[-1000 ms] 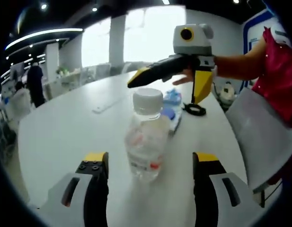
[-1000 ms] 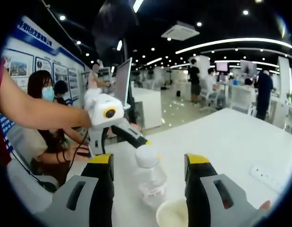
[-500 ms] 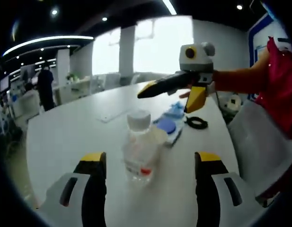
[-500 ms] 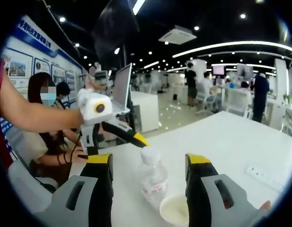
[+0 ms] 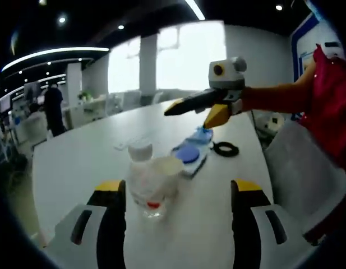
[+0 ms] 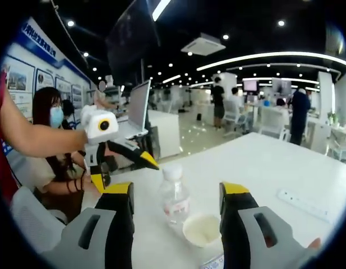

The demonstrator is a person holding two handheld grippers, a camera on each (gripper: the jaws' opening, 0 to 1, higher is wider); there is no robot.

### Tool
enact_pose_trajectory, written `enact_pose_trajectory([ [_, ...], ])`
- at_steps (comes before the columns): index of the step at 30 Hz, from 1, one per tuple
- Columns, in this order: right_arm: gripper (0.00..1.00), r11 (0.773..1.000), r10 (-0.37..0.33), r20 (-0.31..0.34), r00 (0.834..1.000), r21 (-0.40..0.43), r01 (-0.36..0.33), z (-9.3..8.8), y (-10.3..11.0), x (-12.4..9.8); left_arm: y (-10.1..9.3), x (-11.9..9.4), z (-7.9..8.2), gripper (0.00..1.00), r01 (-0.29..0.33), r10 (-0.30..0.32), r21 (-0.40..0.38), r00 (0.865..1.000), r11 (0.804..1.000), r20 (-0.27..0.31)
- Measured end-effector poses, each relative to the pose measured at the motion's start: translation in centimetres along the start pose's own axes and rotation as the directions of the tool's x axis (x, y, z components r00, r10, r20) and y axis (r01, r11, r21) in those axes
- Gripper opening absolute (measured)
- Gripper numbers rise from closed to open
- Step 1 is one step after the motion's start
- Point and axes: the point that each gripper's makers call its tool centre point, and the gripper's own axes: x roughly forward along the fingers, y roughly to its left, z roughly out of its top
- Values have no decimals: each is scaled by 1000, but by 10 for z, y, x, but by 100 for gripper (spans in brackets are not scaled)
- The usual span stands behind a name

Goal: Arrange the tabletop items into an orderly group along one side of the table until the central work area is clear of visible clutter.

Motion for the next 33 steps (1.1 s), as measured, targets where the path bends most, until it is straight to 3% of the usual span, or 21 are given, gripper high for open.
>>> enact_pose_trajectory([
  [7,61,1000,-27,10,1000,0,27,-2,-1,-28,-17,-9,3,73,-39,39,-7,999,999,17],
  [22,60,986,-161,11,987,40,161,-29,-10,-112,-75,11,23,72,-33,34,-19,997,999,67],
  [27,60,973,-225,19,974,58,223,-34,-11,-147,-98,19,24,71,-28,31,-40,997,999,66],
  [33,59,945,-320,22,947,82,318,-45,-15,-193,-120,29,32,70,-38,42,-58,996,998,82],
])
